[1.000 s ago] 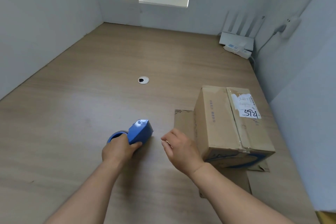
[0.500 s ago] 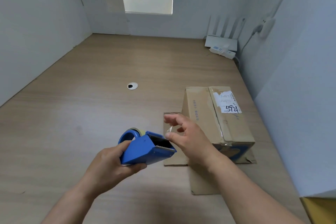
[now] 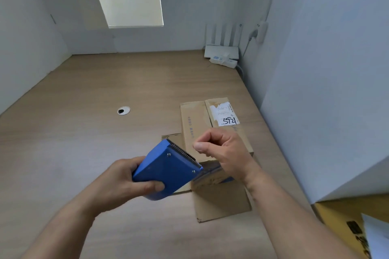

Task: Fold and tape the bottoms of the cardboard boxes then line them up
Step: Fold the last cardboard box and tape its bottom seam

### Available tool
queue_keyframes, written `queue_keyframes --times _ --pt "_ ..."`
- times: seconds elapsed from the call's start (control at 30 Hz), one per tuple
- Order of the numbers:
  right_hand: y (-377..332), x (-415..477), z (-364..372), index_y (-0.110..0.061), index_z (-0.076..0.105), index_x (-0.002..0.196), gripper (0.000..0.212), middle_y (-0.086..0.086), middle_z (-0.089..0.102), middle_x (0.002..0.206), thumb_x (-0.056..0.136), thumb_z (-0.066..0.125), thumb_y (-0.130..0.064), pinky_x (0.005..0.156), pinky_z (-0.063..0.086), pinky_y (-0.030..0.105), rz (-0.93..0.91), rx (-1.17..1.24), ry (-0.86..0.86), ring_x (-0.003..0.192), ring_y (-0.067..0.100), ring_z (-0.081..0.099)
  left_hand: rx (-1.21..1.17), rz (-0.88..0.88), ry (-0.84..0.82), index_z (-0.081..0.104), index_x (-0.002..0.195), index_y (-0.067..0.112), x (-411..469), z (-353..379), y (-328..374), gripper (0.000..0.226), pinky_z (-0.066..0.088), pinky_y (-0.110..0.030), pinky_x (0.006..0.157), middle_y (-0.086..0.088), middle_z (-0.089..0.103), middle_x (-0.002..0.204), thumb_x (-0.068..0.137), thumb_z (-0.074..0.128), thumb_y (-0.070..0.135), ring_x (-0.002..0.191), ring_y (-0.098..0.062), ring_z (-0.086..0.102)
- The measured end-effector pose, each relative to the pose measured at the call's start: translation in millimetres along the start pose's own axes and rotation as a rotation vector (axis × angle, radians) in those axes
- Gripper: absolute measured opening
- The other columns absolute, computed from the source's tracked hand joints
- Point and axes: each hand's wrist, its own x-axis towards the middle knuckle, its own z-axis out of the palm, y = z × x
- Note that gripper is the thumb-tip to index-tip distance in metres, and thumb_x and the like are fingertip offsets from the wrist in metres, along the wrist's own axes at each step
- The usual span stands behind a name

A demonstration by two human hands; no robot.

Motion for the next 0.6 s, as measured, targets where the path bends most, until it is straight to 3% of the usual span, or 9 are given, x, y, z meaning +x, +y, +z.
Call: queue_keyframes --times 0.07,0.17,0.27,0.33,0.5,0.6 --pt "1.4 -3.9 -8.9 -0.014 0.063 0.069 0.023 -0.015 0.060 0.059 0.085 0.064 0.001 0.061 0.043 0.012 0.023 -0.058 0.020 0.061 -0.002 0.053 0.008 0.010 -0.046 0.071 0.087 0.039 5.7 -1.1 9.2 0.028 0.048 -0.016 0.061 0.007 0.071 0.081 0.063 0.086 0.038 0.071 -0.007 0.065" --pt "6.3 -9.7 -19.3 -0.015 0.060 0.065 0.024 -0.016 0.055 0.055 0.087 0.064 -0.005 0.059 0.041 0.012 0.075 -0.147 0.067 0.057 -0.002 0.048 0.044 0.023 -0.120 0.068 0.091 0.046 13.7 -2.7 19.9 0.062 0.051 -0.019 0.064 0.006 0.072 0.087 0.037 0.076 0.077 0.076 -0.010 0.066" --pt "13.0 -18.9 -48.8 -0.008 0.059 0.064 0.022 -0.013 0.049 0.049 0.086 0.064 -0.005 0.051 0.036 0.012 0.136 -0.105 0.251 0.047 0.000 0.042 0.097 -0.010 -0.118 0.068 0.089 0.046 15.8 -19.1 22.1 0.056 0.049 -0.020 0.064 0.005 0.073 0.086 0.039 0.074 0.070 0.075 -0.011 0.067" --pt "17.5 -26.1 -75.3 -0.003 0.062 0.066 0.019 -0.009 0.048 0.046 0.085 0.065 -0.004 0.048 0.033 0.016 0.188 -0.080 0.374 0.044 0.004 0.039 0.103 -0.058 -0.121 0.069 0.090 0.045 13.1 -35.2 18.9 0.069 0.051 -0.029 0.070 0.004 0.074 0.085 0.029 0.076 0.077 0.076 -0.013 0.068" --pt "35.7 -34.6 -97.7 0.000 0.064 0.066 0.017 -0.002 0.046 0.045 0.083 0.065 -0.001 0.045 0.027 0.025 0.351 -0.048 0.466 0.044 0.013 0.033 0.145 -0.182 -0.202 0.071 0.088 0.039 12.7 -45.8 13.9 0.078 0.053 -0.042 0.078 0.000 0.074 0.083 0.023 0.076 0.082 0.076 -0.017 0.070" --pt "45.2 -31.9 -101.1 0.003 0.064 0.068 0.015 -0.002 0.047 0.046 0.082 0.067 -0.003 0.045 0.027 0.025 0.405 -0.079 0.483 0.046 0.014 0.032 0.182 -0.240 -0.193 0.075 0.086 0.024 18.0 -51.4 13.0 0.078 0.053 -0.040 0.075 -0.003 0.074 0.080 0.026 0.081 0.075 0.073 -0.019 0.071"
